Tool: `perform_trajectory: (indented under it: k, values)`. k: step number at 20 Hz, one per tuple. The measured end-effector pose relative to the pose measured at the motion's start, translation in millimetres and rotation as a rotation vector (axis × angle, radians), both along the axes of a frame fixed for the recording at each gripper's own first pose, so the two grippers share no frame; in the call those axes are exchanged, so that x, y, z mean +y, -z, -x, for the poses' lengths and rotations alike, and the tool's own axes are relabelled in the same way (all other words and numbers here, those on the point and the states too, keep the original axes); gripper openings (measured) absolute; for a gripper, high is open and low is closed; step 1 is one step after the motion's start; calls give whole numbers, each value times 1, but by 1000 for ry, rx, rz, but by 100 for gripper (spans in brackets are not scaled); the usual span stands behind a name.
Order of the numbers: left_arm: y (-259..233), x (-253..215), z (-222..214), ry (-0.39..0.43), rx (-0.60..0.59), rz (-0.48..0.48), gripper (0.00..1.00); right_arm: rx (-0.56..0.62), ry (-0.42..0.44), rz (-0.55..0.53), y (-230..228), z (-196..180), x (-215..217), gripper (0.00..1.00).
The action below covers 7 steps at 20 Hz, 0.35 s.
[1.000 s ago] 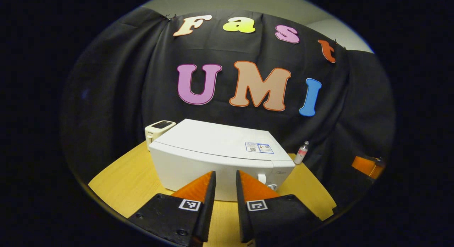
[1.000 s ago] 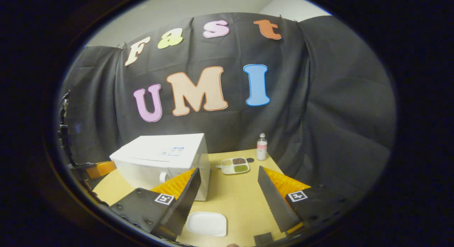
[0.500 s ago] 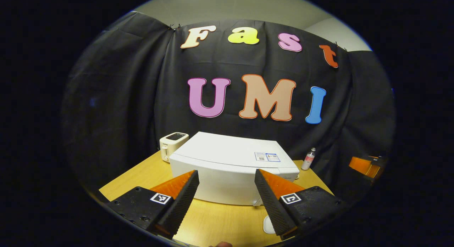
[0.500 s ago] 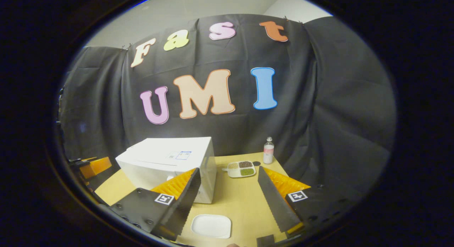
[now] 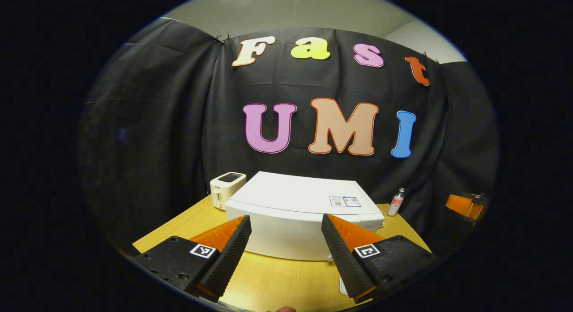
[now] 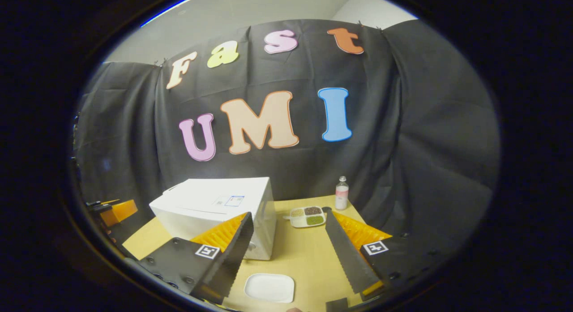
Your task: Open the microwave oven with the left hand, put the food in, and close the microwave oven.
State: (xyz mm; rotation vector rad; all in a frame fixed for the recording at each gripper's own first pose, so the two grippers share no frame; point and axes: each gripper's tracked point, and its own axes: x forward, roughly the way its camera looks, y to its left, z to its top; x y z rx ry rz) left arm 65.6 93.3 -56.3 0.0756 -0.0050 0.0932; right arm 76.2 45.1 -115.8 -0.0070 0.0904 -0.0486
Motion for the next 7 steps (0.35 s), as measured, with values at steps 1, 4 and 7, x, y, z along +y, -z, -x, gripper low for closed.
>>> perform_trajectory:
  k: [1, 4, 7]
  values:
    - [0, -1, 1, 0, 1, -2, 96, 1, -3, 1, 0, 1, 0, 100]
    - [1, -3, 0, 3, 6, -8, 96, 7, -12, 2, 1, 1, 3, 92]
    - [2, -6, 0, 7, 10, -7, 96, 11, -20, 3, 2, 1, 5, 92]
